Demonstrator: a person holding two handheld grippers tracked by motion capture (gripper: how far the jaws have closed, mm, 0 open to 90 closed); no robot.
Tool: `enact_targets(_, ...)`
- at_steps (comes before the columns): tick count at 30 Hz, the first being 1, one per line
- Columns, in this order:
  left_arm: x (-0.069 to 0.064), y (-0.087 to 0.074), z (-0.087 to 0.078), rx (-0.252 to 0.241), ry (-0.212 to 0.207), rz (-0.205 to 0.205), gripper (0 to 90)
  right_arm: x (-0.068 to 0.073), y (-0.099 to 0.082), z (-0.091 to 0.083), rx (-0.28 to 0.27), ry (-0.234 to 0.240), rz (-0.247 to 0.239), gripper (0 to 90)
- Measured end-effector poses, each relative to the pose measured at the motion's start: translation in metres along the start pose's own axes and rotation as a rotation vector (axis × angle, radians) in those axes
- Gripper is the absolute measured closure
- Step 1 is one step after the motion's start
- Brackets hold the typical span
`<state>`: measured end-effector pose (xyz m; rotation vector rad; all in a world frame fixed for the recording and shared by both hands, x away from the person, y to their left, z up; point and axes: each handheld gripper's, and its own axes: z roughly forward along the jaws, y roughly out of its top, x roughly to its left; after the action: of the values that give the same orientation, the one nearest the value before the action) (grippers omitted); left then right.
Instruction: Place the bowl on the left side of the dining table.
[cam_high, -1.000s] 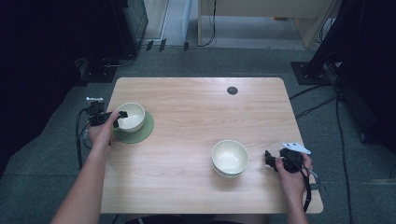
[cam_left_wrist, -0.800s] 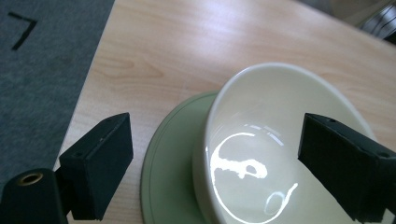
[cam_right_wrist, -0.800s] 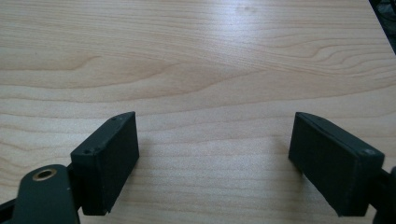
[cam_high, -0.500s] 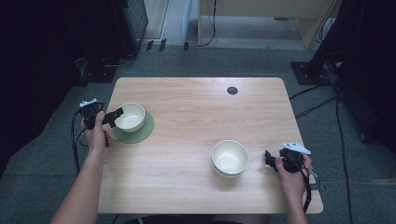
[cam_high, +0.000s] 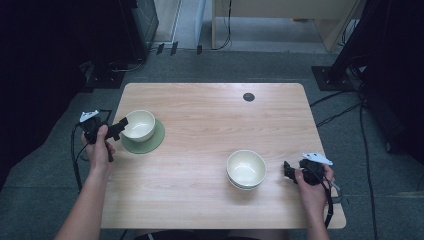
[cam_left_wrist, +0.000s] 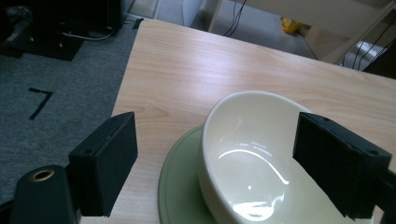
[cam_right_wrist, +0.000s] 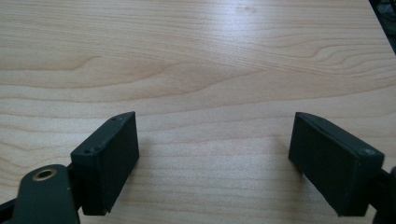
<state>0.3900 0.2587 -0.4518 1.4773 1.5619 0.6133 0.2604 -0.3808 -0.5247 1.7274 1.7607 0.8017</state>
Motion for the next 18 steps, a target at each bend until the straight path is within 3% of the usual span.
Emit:
enact_targets(9, -0.003, -0.015, -0.018, -0.033, 0.012, 0.057, 13.6, 0.0, 0.0, 0.0, 0.0, 0.0, 0.0, 15.8)
enact_targets(14, -0.003, -0.02, -0.026, -0.05, 0.009, 0.065, 12.8, 0.0, 0.0, 0.0, 0.0, 0.0, 0.0, 15.8)
enact_targets(18, -0.006, -0.031, -0.034, -0.067, 0.023, 0.101, 11.6, 0.0, 0.0, 0.0, 0.0, -0.001, 0.0, 15.9)
